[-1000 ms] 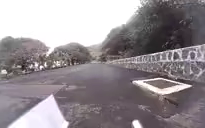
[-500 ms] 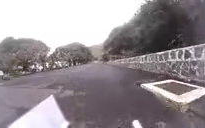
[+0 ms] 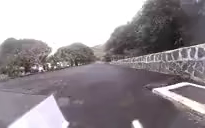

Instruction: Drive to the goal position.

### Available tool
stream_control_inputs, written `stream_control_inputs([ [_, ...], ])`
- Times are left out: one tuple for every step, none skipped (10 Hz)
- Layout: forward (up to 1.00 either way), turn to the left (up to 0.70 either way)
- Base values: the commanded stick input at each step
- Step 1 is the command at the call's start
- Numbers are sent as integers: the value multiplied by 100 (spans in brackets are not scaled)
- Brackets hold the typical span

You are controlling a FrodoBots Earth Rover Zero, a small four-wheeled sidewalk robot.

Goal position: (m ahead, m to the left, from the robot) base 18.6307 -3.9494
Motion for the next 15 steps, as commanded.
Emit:
stream_control_inputs([
  [100,0],
  [100,0],
  [100,0],
  [100,0],
  [100,0],
  [100,0],
  [100,0],
  [100,0],
  [100,0],
  [100,0],
  [100,0],
  [100,0],
  [100,0],
  [100,0],
  [100,0],
])
